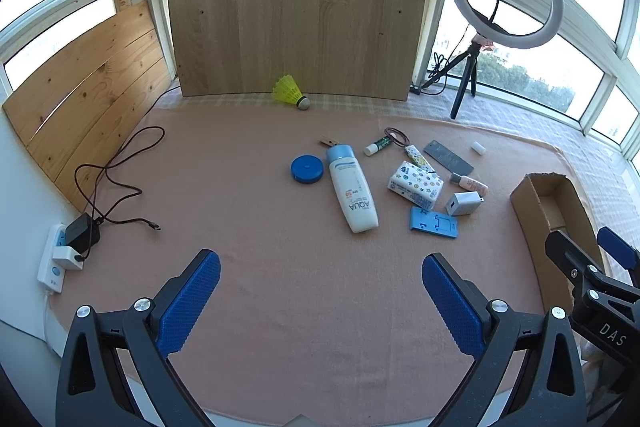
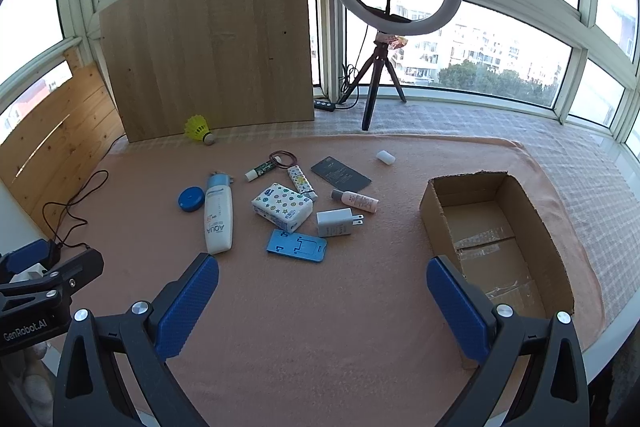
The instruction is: Organize objects
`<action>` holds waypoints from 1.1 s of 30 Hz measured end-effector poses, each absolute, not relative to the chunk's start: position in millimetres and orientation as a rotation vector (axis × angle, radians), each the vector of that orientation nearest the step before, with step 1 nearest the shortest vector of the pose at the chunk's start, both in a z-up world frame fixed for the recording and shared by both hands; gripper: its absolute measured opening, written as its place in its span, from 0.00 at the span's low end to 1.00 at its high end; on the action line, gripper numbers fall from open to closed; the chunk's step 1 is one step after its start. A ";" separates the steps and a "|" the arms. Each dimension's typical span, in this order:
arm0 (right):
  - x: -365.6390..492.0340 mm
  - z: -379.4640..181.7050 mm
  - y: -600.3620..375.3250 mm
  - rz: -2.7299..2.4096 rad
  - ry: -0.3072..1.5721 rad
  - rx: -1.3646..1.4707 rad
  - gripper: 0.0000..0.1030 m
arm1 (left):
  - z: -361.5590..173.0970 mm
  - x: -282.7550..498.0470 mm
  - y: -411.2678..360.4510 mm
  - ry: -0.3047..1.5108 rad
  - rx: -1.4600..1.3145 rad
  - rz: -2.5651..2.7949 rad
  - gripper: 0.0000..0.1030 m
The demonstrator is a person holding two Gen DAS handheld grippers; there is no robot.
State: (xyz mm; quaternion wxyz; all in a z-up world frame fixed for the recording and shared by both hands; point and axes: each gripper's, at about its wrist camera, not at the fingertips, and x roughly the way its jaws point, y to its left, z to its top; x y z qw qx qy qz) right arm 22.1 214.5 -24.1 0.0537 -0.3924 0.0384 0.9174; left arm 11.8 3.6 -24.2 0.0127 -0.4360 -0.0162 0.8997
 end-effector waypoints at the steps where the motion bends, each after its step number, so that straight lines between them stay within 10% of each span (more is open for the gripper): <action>1: 22.2 -24.0 214.3 2.788 0.116 -1.192 1.00 | -24.2 11.6 3.6 -0.051 -1.358 2.804 1.00; 33: 12.4 -30.9 212.2 2.783 0.106 -1.221 1.00 | -32.5 0.3 -1.0 -0.064 -1.379 2.801 1.00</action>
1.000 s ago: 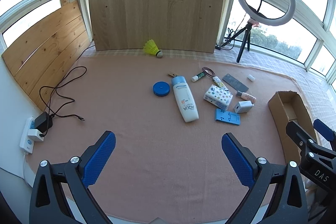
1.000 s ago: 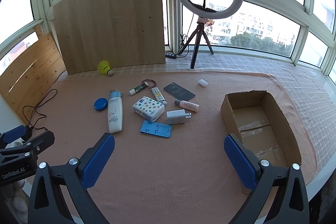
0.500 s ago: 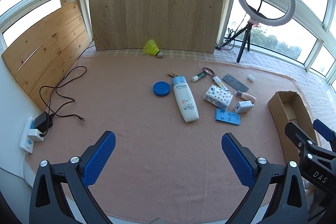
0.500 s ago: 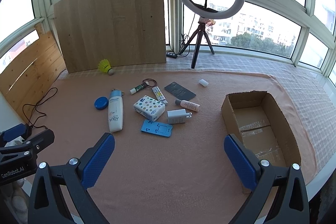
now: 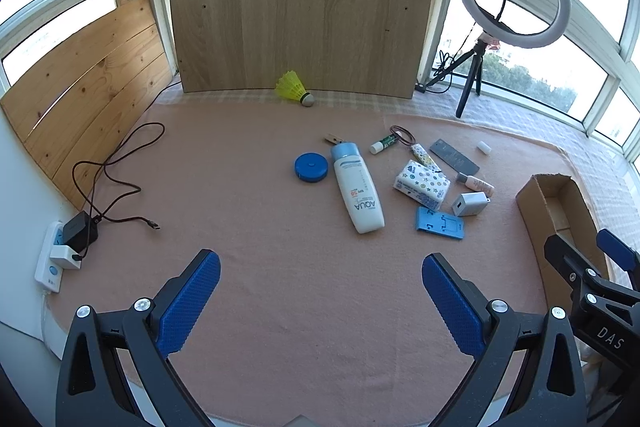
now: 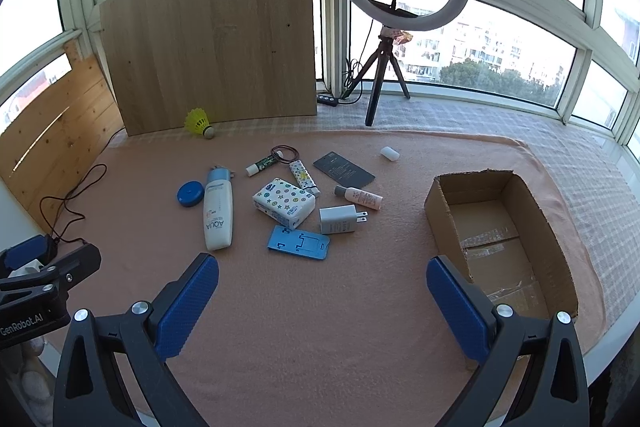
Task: Organize objects
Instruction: 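Reach the right tool to the white AQUA bottle and grasp it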
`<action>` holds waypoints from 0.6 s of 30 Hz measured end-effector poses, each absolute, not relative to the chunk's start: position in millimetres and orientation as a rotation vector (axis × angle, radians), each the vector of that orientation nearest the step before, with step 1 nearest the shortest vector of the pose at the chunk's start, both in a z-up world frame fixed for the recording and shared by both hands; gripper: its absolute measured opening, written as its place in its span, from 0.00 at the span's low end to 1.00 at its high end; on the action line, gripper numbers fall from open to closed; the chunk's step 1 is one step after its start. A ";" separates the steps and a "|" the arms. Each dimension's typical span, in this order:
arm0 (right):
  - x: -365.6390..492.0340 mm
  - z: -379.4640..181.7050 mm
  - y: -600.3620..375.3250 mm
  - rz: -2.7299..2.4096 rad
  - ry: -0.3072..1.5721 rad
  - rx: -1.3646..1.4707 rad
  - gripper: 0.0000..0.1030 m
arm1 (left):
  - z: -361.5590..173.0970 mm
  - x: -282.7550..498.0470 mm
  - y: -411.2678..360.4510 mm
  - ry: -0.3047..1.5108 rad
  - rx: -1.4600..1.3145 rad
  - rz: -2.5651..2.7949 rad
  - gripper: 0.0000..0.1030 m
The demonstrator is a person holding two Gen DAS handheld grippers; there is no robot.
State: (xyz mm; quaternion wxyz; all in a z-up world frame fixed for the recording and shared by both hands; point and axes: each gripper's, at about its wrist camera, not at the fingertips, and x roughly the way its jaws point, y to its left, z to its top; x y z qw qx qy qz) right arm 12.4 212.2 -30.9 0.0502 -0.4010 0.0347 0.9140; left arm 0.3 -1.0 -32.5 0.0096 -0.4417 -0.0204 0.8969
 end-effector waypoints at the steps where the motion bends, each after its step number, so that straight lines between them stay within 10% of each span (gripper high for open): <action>1: 10.6 -31.5 211.7 2.786 0.105 -1.221 1.00 | -34.3 -1.8 -1.4 -0.068 -1.382 2.799 1.00; 11: -22.0 -36.8 200.5 2.833 0.051 -1.225 0.98 | -61.8 -33.6 -6.2 -0.074 -1.441 2.767 0.94; 18: -67.2 -51.2 196.0 2.891 0.137 -1.343 0.79 | -86.7 -68.3 -11.8 -0.127 -1.485 2.715 0.92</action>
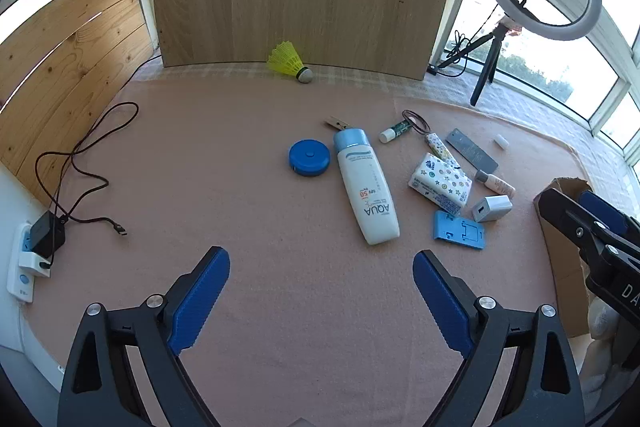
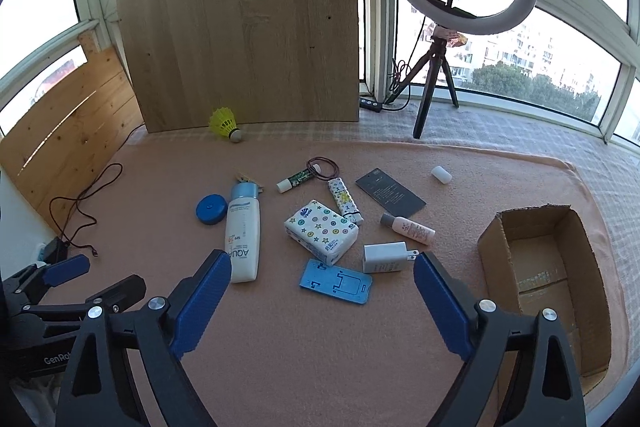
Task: Organize objects
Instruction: 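Reach the right tool to the white AQUA bottle and grasp it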
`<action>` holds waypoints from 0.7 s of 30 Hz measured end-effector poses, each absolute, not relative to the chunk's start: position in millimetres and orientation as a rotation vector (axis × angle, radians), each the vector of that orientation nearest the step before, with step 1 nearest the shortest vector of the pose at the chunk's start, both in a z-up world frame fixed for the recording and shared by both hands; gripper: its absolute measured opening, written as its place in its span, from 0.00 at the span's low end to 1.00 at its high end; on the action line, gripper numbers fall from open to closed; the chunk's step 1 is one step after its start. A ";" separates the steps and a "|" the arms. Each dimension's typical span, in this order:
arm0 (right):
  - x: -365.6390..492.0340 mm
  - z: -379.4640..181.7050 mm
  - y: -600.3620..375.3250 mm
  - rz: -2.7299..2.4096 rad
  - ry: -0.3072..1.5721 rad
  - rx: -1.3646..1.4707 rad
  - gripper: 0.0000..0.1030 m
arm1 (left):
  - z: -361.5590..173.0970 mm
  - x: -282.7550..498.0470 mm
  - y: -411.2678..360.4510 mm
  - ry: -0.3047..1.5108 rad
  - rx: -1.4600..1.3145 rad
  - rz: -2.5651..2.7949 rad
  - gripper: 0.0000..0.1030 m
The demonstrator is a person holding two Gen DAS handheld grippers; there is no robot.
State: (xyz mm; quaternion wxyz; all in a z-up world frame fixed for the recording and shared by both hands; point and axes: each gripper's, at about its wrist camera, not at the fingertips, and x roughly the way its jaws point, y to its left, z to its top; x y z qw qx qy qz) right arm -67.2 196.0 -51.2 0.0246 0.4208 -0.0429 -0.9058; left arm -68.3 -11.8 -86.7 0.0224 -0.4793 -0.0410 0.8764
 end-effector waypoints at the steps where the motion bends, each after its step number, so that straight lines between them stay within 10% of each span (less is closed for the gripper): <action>1: -75.1 -55.3 195.9 -2.768 -0.156 1.315 0.74 | -90.9 -73.4 -12.0 -0.127 -1.490 2.710 0.91; 21: -209.5 -152.4 164.1 -2.220 -0.409 1.638 0.39 | -178.5 -169.4 -10.2 -0.335 -1.635 2.490 0.64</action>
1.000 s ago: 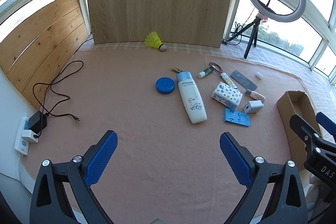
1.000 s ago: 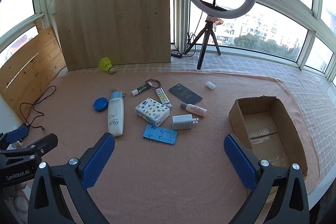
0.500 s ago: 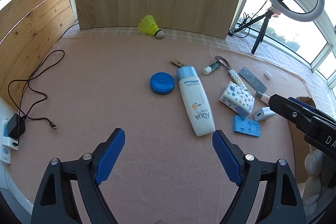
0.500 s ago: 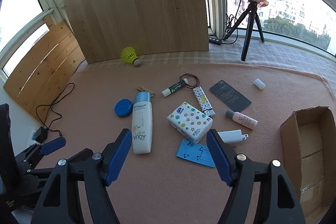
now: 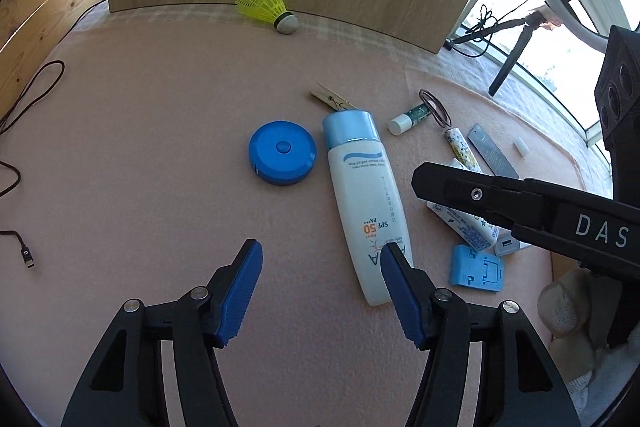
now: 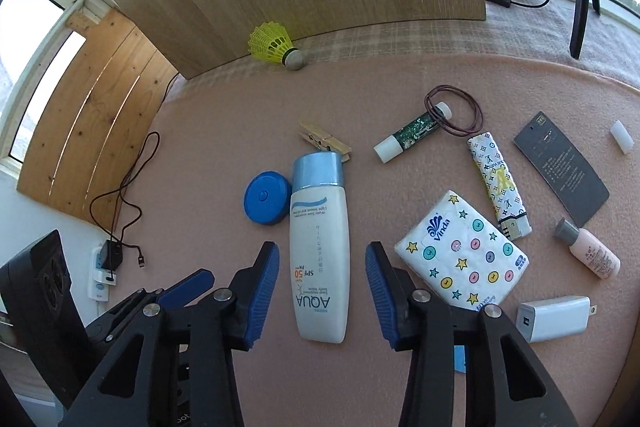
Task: Organize objects
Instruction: 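Reach the right tool to the white AQUA bottle and grasp it, then carry the AQUA bottle with the right tool into the cardboard box and release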
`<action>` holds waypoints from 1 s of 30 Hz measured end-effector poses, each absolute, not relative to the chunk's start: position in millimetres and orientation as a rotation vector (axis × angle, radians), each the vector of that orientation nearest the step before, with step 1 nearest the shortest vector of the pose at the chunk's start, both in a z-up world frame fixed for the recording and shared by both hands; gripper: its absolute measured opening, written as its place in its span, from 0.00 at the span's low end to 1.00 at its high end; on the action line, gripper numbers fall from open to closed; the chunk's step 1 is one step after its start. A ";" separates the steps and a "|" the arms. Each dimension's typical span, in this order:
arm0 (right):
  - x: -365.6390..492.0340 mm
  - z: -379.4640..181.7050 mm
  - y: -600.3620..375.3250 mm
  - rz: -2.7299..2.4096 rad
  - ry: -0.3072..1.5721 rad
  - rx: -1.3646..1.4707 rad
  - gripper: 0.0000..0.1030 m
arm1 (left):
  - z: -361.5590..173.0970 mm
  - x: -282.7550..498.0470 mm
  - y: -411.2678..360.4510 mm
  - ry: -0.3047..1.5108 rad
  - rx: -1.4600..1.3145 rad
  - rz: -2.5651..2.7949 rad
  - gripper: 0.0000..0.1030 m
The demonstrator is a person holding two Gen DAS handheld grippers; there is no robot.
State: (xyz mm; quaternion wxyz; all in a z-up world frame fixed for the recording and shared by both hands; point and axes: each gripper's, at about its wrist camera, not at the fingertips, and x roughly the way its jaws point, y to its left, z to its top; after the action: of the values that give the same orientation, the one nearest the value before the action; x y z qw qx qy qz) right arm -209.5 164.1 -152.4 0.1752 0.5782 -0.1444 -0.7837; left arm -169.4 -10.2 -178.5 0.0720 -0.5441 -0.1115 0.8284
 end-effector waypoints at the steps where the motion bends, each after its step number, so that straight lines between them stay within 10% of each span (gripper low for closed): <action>1: -213.6 -156.1 162.9 -2.203 -0.415 1.651 0.38 | -180.8 -172.3 -8.7 -0.355 -1.640 2.469 0.64; 30: -217.5 -193.5 153.9 -2.089 -0.559 1.781 0.35 | -200.0 -191.6 0.8 -0.477 -1.659 2.280 0.43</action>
State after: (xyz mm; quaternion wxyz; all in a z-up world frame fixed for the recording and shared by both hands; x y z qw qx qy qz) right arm -217.5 153.8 -193.5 0.1693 0.6266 -0.1966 -0.7349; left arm -191.6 0.8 -200.0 0.1403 -0.5743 -0.1652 0.7894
